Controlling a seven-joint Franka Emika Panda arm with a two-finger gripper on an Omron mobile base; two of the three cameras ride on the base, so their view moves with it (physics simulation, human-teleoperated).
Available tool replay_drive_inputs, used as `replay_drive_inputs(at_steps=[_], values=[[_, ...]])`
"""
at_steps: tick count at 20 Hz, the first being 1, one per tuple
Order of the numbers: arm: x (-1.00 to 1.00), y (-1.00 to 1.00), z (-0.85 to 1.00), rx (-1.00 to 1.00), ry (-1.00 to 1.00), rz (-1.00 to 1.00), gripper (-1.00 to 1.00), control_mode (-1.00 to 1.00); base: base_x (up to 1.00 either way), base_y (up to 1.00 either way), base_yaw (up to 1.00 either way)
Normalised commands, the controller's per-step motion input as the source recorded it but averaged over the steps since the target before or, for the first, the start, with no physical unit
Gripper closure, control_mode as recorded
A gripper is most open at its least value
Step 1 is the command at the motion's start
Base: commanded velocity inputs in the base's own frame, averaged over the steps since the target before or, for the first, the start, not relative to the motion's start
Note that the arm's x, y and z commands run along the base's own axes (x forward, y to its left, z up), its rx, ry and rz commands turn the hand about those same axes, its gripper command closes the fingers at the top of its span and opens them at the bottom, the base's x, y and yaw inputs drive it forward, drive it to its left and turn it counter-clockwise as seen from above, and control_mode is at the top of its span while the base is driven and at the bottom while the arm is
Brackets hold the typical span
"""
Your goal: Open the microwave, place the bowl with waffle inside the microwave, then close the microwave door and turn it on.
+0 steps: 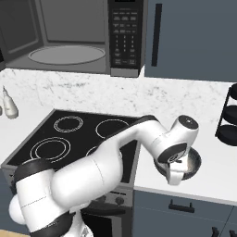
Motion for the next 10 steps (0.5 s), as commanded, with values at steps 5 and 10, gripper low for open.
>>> replay_drive_inputs(at_steps=[5,10], values=[[0.19,-0.20,-0.27,0.00,0.00,-0.06,-1.00,-1.00,0.00,0.00,0.00],[0.04,-0.13,-0.29,0.00,0.00,0.00,-1.00,-1.00,0.00,0.00,0.00]])
